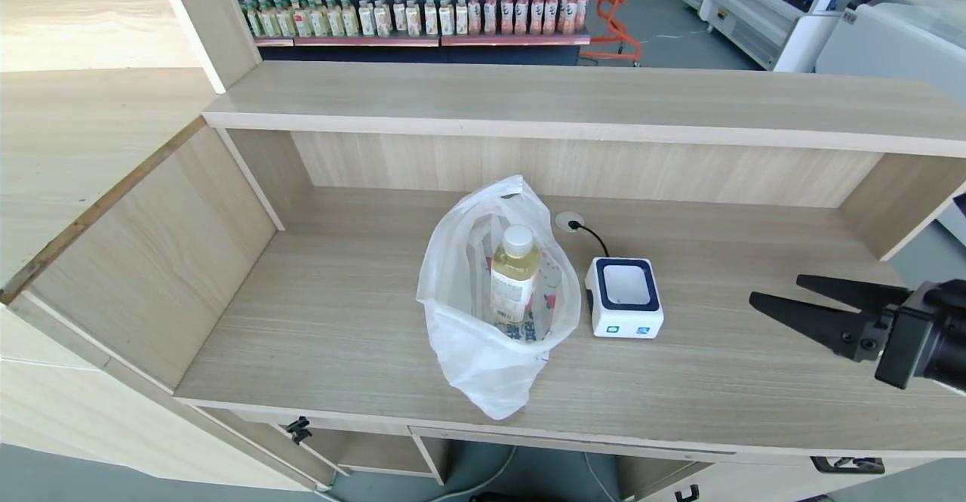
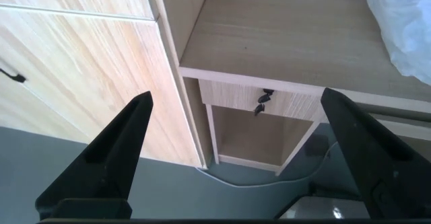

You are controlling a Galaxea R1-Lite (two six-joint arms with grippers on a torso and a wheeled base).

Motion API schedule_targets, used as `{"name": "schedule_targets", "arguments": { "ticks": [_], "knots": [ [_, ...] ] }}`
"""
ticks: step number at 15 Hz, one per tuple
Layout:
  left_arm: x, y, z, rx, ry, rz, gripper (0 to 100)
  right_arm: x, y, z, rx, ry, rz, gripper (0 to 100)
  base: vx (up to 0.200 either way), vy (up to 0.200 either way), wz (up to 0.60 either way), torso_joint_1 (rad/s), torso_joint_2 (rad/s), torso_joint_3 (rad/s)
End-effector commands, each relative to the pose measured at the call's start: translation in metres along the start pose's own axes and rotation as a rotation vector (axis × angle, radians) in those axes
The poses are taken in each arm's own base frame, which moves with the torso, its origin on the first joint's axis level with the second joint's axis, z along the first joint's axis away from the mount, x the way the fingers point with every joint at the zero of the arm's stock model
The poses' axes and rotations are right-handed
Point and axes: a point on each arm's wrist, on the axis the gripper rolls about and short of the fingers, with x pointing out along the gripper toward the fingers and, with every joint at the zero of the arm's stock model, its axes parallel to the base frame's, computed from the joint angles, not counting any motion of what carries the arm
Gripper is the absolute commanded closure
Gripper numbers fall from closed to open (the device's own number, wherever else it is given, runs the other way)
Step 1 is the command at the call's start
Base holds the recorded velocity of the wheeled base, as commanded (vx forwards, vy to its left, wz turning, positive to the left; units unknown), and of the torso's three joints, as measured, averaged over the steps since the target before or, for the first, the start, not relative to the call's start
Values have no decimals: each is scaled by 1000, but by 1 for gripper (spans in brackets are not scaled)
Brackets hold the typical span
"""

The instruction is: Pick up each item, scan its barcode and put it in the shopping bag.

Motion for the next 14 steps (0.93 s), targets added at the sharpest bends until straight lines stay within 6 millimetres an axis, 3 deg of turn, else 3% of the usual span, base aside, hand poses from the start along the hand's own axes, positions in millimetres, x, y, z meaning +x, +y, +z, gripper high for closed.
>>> {"name": "schedule_targets", "arguments": {
  "ticks": [1,11,14],
  "knots": [
    [0,0,0,1,1,1,0,-4,1,1,-2,-3,-4,0,0,0,0,0,0,0],
    [0,0,0,3,1,1,0,-25,6,-12,6,98,-64,0,0,-200,0,4,0,2],
    [0,0,0,3,0,1,0,-26,0,-15,-78,134,-101,0,0,-200,0,2,4,4]
  ]
}}
